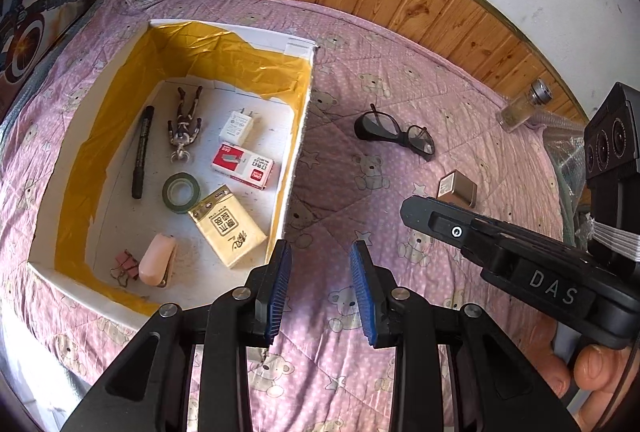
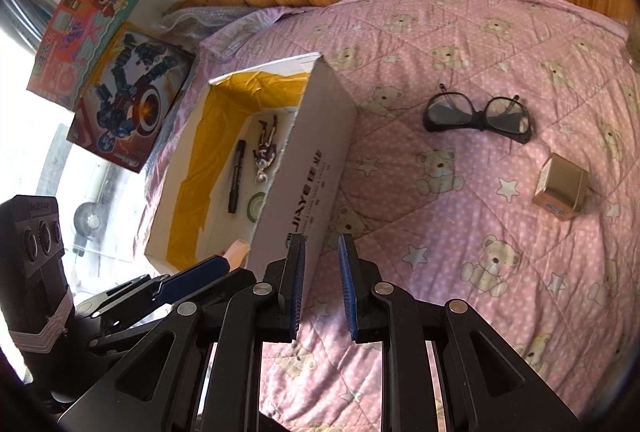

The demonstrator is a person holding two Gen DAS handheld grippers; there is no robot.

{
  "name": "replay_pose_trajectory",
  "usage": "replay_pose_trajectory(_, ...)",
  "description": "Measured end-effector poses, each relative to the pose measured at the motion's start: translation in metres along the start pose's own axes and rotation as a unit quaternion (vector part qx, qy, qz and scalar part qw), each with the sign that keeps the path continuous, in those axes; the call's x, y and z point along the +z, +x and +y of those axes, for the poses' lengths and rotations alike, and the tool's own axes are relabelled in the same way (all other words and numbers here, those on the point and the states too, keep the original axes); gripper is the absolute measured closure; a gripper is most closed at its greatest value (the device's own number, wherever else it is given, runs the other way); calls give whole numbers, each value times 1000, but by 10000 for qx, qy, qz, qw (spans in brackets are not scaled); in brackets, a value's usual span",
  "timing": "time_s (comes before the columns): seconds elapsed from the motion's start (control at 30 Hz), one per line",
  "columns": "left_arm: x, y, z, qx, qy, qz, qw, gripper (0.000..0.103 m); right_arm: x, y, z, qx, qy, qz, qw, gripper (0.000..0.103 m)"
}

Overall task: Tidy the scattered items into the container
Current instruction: 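Move both grippers across the bedspread toward the black glasses and brown box, then grasp the black glasses with the left gripper while the right gripper grasps the brown box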

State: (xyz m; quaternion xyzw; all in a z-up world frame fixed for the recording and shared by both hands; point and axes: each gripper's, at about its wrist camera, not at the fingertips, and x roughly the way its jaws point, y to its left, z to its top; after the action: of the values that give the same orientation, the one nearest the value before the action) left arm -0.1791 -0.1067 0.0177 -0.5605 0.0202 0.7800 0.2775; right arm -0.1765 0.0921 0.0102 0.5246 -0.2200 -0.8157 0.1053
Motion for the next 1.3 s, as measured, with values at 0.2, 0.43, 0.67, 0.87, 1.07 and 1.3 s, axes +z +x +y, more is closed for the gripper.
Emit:
replay_pose_trajectory(0.2, 9, 22, -29, -24, 342, 161, 9993, 71, -3, -7, -41, -173, 486, -88, 9986, 82)
replay_pose_trajectory(0.43, 26, 50, -56, -75, 620, 325, 9975, 71, -4, -12, -84, -295, 1002, -200, 9943, 79)
replay_pose_trajectory(0.67, 49, 83, -81, -66, 945, 384, 9948, 55, 1, -23, -122, -542, 1527, -517, 9854, 65)
replay_pose_trajectory(0.87, 84, 116, -103, -226, 1330, 319, 9903, 49, 7, -29, -152, -906, 1967, -785, 9731, 59)
replay_pose_trajectory(1.07, 108, 160, -119, -300, 2027, 355, 9781, 46, 15, -21, -173, -1190, 2203, -865, 9643, 50)
replay_pose_trajectory(1.3, 126, 193, -100, 36, 1806, 288, 9831, 46, 20, 4, -183, -1489, 2166, -761, 9618, 46)
